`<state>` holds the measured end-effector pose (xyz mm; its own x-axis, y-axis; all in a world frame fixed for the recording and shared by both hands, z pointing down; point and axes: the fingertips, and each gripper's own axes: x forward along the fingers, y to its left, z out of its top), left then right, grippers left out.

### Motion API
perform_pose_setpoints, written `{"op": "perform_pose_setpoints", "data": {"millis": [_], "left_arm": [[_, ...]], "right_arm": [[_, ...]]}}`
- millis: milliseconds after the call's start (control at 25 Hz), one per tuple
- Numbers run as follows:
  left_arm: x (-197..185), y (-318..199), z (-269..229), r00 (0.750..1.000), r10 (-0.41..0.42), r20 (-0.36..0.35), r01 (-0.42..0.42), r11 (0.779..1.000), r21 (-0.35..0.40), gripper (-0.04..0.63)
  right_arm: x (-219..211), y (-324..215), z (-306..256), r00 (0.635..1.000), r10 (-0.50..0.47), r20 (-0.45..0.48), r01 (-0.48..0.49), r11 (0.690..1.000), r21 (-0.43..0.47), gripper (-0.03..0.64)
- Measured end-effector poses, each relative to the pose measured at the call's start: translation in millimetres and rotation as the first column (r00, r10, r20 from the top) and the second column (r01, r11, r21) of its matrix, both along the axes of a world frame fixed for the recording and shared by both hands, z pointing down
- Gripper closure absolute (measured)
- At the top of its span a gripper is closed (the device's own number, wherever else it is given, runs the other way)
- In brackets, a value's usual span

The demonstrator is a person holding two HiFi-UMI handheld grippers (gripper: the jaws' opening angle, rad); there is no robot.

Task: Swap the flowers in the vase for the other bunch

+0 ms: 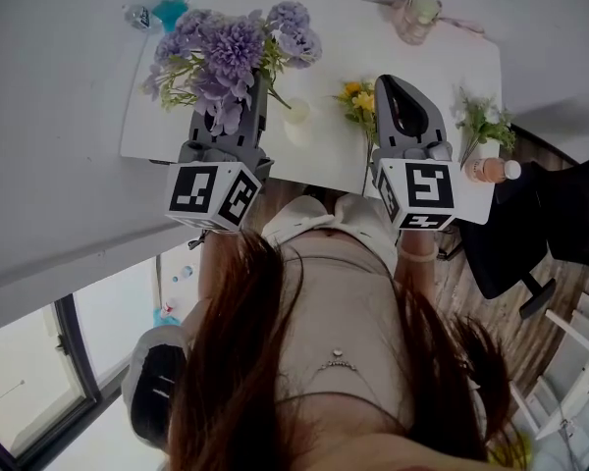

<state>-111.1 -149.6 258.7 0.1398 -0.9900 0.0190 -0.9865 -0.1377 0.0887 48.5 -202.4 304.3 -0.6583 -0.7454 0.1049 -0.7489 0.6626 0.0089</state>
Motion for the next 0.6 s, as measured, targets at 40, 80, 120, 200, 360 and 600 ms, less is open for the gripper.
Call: {"op": "perform_pose_setpoints", "data": {"millis": [40,80,120,200,360,600], "left_arm": [[-3.4,0.4,-1.8,1.000,-0.008,0.000,0.008,1.000,0.003,0.545],[-6.8,0.6,-3.4,1.000,-0.016,0.001,0.016,1.000,0.006,0.545],[-10.3,0.9,-4.7,1.000,-0.023,0.002,0.023,1.000,0.009,0.545],[-16.8,1.8,-7.0,0.999,-0.036,-0.001,0.036,0.999,0.016,0.545],[-26.0,6.4,-12.2,0.998,-0.049,-0.032,0.050,0.998,0.031,0.545],[-42.8,11.7,-9.3,0.995,-0.096,-0.015,0.097,0.995,0.026,0.545]], "right_arm": [[-1.7,-0.4,0.2,1.000,-0.004,0.002,0.004,1.000,-0.001,0.589],[-3.7,-1.0,0.5,1.000,-0.009,0.003,0.009,1.000,-0.002,0.589],[-6.2,-1.5,0.8,1.000,-0.015,0.003,0.015,1.000,-0.002,0.589],[-11.8,-2.4,1.3,1.000,-0.027,0.003,0.027,1.000,-0.003,0.589],[-22.6,-2.5,1.9,0.999,-0.048,0.004,0.048,0.999,-0.005,0.589],[-38.0,-2.5,3.5,0.997,-0.077,0.001,0.077,0.997,-0.011,0.589]]}}
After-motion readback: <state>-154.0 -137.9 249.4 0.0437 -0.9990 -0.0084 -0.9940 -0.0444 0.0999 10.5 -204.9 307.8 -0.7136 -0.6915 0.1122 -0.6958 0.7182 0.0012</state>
